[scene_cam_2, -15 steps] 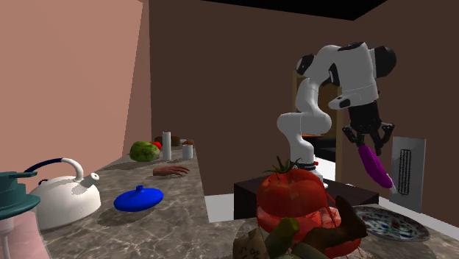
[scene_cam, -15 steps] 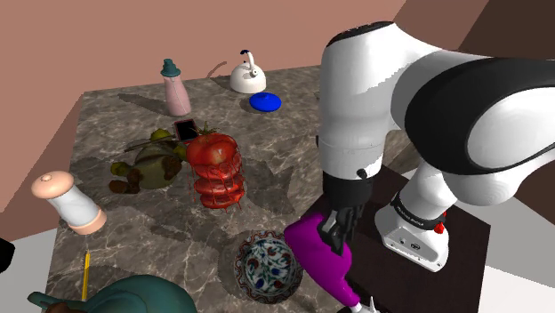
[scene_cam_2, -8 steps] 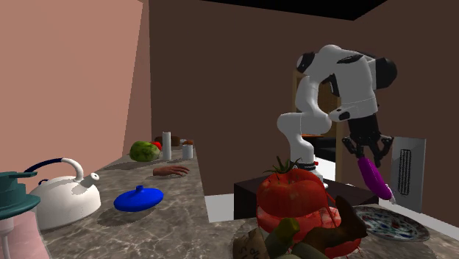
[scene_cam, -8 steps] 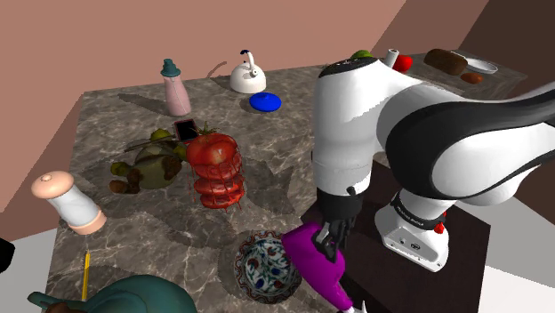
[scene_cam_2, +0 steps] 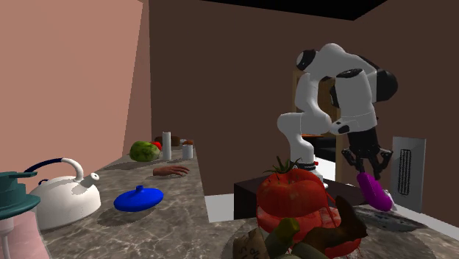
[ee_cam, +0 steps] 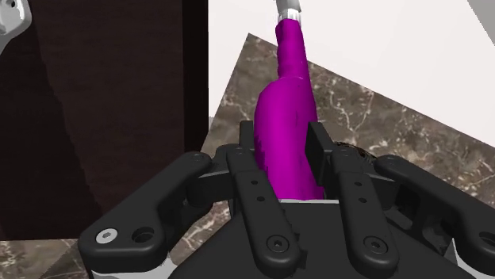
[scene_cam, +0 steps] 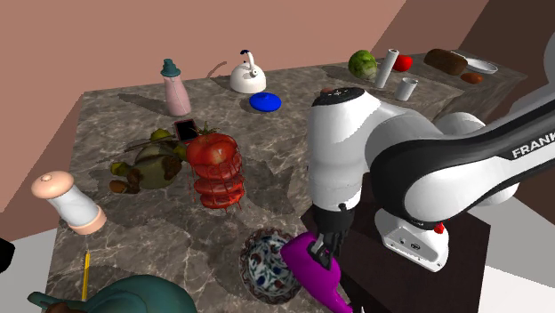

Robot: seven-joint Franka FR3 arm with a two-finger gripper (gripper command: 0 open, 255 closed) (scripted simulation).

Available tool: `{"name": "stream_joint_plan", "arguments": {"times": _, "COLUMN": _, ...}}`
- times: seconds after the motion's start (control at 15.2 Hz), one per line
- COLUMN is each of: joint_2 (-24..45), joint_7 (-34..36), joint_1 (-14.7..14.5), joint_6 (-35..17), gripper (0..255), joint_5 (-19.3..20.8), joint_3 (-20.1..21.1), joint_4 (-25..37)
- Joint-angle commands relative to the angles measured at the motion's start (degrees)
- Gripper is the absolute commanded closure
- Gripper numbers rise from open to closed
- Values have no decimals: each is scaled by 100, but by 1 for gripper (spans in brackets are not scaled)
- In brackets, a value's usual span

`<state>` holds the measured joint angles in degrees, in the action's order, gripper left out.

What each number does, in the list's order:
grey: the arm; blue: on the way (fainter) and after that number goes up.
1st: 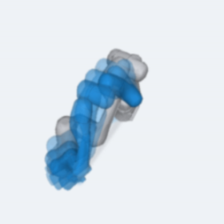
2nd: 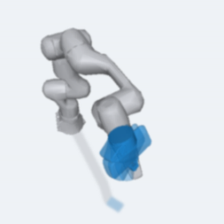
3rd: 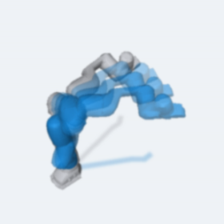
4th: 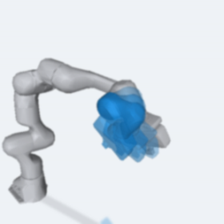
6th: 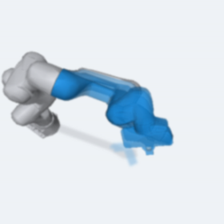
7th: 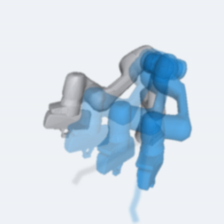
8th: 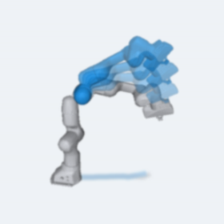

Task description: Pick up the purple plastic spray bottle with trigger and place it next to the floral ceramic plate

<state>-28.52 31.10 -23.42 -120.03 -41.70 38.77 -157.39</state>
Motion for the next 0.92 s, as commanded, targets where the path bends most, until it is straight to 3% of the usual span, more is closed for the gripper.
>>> {"name": "stream_joint_plan", "arguments": {"times": 0.0, "joint_2": 170, "joint_7": -41, "joint_1": 22, "joint_6": -217, "gripper": 255, "joint_5": -44, "joint_3": 86, "joint_4": -44}}
{"name": "stream_joint_plan", "arguments": {"times": 0.46, "joint_2": 170, "joint_7": -41, "joint_1": 22, "joint_6": -218, "gripper": 255, "joint_5": -44, "joint_3": 85, "joint_4": -44}}
{"name": "stream_joint_plan", "arguments": {"times": 0.53, "joint_2": 170, "joint_7": -41, "joint_1": 22, "joint_6": -217, "gripper": 0, "joint_5": -44, "joint_3": 85, "joint_4": -44}}
{"name": "stream_joint_plan", "arguments": {"times": 0.86, "joint_2": 170, "joint_7": -41, "joint_1": 22, "joint_6": -217, "gripper": 0, "joint_5": -44, "joint_3": 85, "joint_4": -44}}
